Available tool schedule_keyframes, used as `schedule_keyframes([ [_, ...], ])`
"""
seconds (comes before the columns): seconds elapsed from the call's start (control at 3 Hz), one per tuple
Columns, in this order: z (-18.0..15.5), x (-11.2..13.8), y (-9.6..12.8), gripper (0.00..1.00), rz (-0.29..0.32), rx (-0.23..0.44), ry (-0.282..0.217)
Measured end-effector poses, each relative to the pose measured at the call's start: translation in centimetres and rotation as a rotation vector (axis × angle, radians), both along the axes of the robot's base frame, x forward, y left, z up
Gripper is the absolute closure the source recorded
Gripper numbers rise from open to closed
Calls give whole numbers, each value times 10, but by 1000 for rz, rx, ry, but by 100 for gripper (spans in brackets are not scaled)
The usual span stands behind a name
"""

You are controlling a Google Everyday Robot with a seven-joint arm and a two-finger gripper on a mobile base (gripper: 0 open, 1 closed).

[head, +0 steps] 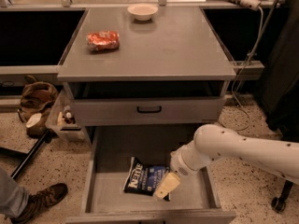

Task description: Pick blue chip bag from middle drawer and place on counter

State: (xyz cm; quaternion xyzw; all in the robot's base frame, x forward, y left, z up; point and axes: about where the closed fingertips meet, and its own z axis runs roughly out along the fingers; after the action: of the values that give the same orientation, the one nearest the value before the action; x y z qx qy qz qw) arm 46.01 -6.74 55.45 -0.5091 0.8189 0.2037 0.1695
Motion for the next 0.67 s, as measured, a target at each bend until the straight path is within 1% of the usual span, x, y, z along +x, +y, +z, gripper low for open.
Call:
schedule_keyframes([
  [0.33,-13,16,5,0,-44,30,-38],
  [0.67,-13,16,5,0,-44,30,-38],
])
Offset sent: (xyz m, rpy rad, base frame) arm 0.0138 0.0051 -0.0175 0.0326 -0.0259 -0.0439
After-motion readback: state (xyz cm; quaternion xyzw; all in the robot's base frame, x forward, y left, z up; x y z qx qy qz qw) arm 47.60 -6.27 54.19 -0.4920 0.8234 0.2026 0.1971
